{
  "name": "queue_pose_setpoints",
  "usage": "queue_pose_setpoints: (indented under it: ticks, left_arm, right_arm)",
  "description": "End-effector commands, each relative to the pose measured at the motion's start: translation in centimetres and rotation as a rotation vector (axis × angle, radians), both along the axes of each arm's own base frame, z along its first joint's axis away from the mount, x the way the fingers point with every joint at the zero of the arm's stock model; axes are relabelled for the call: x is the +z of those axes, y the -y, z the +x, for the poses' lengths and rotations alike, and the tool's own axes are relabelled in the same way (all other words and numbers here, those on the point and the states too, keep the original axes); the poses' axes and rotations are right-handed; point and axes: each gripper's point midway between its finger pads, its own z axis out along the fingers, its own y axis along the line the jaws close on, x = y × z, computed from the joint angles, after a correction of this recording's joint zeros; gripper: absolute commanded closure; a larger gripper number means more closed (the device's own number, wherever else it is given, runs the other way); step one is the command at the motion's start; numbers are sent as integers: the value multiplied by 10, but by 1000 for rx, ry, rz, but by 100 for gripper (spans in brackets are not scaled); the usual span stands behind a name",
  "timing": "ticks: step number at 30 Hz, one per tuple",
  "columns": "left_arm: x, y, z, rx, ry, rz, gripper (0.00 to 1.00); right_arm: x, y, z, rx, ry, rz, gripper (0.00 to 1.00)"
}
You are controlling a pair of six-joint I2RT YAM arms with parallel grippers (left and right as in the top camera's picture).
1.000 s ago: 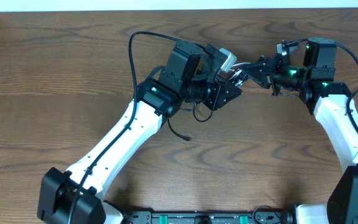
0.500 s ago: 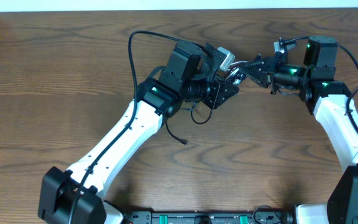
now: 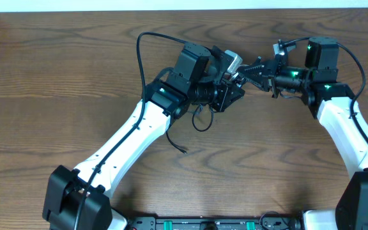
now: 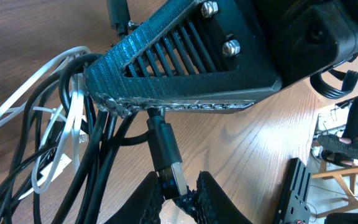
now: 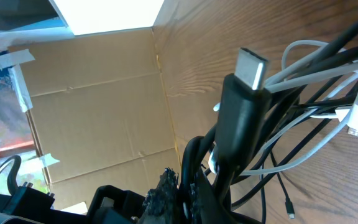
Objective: Untangle cables
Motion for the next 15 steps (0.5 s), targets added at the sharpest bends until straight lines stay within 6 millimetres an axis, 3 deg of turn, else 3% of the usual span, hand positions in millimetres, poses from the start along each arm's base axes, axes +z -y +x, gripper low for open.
queue_pose_setpoints:
  ticks: [1,5,8,15]
  left_arm:
    - [3,2,4,4,14,-1,80]
    - [3,2,4,4,14,-1,81]
    - [3,2,4,4,14,-1,91]
    - [3,2,4,4,15,-1,92]
  right_arm:
    - [10,-4,-5,30,25,20,99]
    - [10,-5,-6,37,35,16,99]
    - [10,-6,-7,42,42,13,99]
    - [8,-11,-9,60,57,0,99]
